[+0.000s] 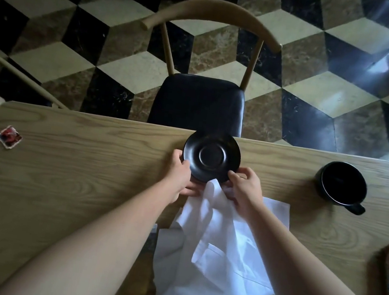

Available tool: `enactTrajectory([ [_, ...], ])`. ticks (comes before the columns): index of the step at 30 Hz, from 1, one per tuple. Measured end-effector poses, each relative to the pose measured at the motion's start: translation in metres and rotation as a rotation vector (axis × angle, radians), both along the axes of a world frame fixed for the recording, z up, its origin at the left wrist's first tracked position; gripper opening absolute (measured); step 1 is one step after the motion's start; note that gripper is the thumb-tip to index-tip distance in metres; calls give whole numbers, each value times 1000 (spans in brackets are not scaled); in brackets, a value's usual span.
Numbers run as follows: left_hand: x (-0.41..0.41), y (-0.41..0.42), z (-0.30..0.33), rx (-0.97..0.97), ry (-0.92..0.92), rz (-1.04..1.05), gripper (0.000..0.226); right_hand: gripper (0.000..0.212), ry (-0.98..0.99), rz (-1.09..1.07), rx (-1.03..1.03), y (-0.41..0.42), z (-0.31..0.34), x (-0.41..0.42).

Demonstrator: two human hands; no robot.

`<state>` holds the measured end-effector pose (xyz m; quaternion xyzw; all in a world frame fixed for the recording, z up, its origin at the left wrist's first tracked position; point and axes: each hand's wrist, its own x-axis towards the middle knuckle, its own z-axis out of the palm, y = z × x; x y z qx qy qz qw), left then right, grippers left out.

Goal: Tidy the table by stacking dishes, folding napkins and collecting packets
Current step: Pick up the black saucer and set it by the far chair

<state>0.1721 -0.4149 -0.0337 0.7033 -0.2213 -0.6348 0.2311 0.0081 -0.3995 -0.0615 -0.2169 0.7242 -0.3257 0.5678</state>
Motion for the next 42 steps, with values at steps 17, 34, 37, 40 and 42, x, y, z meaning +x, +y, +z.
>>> enactTrajectory([
  [17,-4,11,-4,5,-47,7,17,6,-102,-152,-29,4,6,10],
  [34,5,-2,-11,-79,-103,24,23,17,-149,-87,20,-2,11,8],
  [37,4,0,-12,-82,-83,38,22,13,-156,-59,40,-2,11,6],
  [40,4,2,-12,-85,-85,39,24,17,-163,-55,47,-1,10,5],
  [42,7,6,-9,-71,-94,48,24,23,-84,-31,44,-1,11,5],
])
